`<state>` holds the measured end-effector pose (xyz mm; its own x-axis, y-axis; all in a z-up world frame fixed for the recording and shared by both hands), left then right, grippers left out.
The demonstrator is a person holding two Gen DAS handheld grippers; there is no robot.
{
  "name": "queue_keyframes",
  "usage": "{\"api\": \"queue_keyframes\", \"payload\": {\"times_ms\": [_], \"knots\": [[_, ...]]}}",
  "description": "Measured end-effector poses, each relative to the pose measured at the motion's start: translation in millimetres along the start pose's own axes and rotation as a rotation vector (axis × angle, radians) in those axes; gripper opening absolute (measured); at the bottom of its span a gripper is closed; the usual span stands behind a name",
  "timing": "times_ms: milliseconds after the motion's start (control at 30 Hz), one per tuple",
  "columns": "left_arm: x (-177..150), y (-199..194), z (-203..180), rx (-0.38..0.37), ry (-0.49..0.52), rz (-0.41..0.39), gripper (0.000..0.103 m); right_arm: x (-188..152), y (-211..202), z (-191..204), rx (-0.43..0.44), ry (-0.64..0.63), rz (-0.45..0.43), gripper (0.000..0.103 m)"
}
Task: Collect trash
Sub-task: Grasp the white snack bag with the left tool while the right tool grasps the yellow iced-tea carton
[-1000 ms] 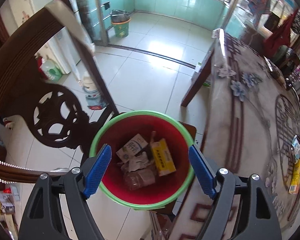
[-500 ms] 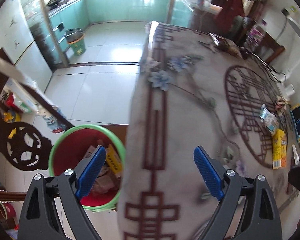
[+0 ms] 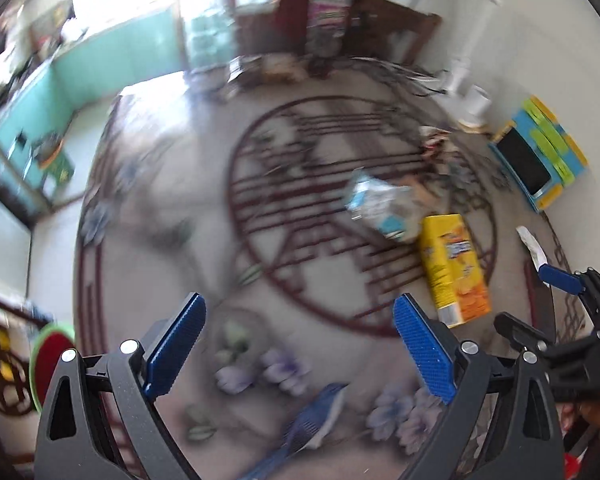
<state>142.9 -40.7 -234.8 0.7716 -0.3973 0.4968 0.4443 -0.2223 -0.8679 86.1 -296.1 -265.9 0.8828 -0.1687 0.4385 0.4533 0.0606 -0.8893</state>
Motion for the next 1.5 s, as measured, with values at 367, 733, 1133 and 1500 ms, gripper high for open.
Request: {"api": "queue_keyframes", "payload": {"times_ms": [367,733,1133,1500], "knots": [[32.4,26.3,-81.5,-0.06,-0.023,0.053,0.091,9.7,24.1,-61.8,0.216,0.125,0.053,0.098],[36.8,47.4,-46.2,0.046,-0.127,0.11,0.091,8.9,82.2,-1.6,0.267,0.033,0.169,0.098],[59.4,105.1,-77.0,-0.091,-0.206,0.187,0.079,4.9,92.7,-24.0,0.298,0.076,0.165,0.066],[48.3,150.8,-79.3,-0.163,-0.357,0.281,0.036,16.0,80.4,-75.9,0.244,0.129,0.152,0.066]]}}
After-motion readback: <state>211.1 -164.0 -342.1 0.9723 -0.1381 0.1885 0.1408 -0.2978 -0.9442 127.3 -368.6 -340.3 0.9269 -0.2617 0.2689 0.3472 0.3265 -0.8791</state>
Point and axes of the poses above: each gripper's, at about its wrist camera, not at the fingertips, and y roughly the way its jaws point, z to its left, x to its top, the point moved 8 cm from there along y, roughly the way its jaws point, and after that the axes turned 5 degrees about x, right-handed, at the moved point
